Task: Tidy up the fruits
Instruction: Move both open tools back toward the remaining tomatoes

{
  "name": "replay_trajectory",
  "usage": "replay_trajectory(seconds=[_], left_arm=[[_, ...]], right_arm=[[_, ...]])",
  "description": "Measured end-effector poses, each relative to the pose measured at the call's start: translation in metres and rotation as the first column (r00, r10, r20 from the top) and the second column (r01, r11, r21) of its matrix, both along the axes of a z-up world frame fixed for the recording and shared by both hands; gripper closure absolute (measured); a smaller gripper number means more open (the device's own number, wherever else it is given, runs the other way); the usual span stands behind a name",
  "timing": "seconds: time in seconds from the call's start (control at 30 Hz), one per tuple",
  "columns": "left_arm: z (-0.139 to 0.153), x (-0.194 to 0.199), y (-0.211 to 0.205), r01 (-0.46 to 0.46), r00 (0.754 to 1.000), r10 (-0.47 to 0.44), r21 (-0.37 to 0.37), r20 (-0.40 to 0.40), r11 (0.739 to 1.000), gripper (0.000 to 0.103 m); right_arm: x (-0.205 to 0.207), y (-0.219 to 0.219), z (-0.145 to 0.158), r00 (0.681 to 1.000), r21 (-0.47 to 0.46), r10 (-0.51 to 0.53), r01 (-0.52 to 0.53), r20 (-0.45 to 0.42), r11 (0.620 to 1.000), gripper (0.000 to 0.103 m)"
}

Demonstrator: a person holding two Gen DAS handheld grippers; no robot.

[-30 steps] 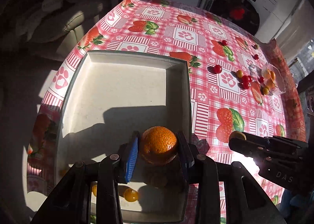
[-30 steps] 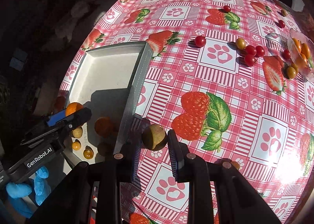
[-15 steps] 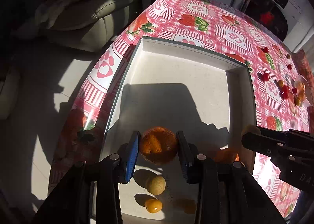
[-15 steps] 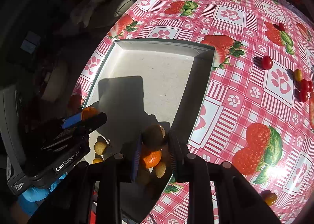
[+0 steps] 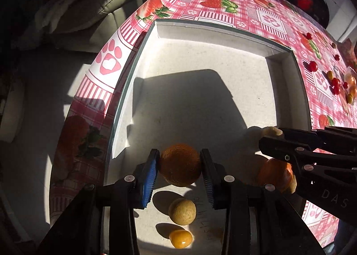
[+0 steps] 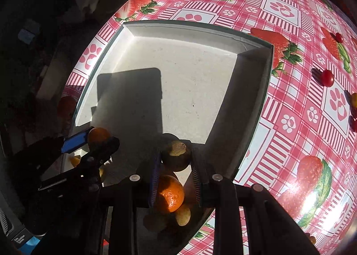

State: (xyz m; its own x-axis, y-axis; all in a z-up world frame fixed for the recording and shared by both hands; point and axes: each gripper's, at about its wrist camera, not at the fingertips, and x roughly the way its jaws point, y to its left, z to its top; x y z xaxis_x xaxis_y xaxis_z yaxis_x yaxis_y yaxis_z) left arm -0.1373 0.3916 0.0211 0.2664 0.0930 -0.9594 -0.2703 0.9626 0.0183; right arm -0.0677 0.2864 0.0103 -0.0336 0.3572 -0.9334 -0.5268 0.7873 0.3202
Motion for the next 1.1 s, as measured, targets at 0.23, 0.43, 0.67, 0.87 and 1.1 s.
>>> replay_trajectory(seconds=[0.23, 0.43, 0.67, 0.87, 1.1], left_arm=[[-0.003, -0.001, -0.001, 0.009, 1.0, -0.009, 0.012, -0.018, 1.0, 0.056], [0.004, -0.002, -0.006, 0.013, 1.0, -0.014, 0.039, 0.012, 0.999, 0.023], [0.015, -0.001, -0.018, 0.042, 0.999, -0.042, 0.045, 0.007, 0.998, 0.023], [0.03, 0.005, -0.041, 0.079, 0.997, -0.08, 0.009, 0.022, 0.997, 0.023], [0.041, 0.013, -0.088, 0.171, 0.985, -0.17, -0.033, 0.039, 0.985, 0.023]], right_arm=[[0.0, 0.003, -0.001, 1.0, 0.026, -0.002, 0.003, -0.013, 1.0, 0.057], [0.002, -0.009, 0.013, 1.0, 0.087, -0.02, 0.022, -0.022, 0.996, 0.036], [0.004, -0.034, 0.042, 0.996, 0.138, -0.087, 0.083, 0.021, 0.987, 0.023], [0.0, -0.08, 0.054, 0.982, 0.102, -0.173, 0.164, 0.082, 0.981, 0.023], [-0.016, -0.154, 0.044, 0.958, -0.016, -0.266, 0.269, 0.108, 0.963, 0.023]])
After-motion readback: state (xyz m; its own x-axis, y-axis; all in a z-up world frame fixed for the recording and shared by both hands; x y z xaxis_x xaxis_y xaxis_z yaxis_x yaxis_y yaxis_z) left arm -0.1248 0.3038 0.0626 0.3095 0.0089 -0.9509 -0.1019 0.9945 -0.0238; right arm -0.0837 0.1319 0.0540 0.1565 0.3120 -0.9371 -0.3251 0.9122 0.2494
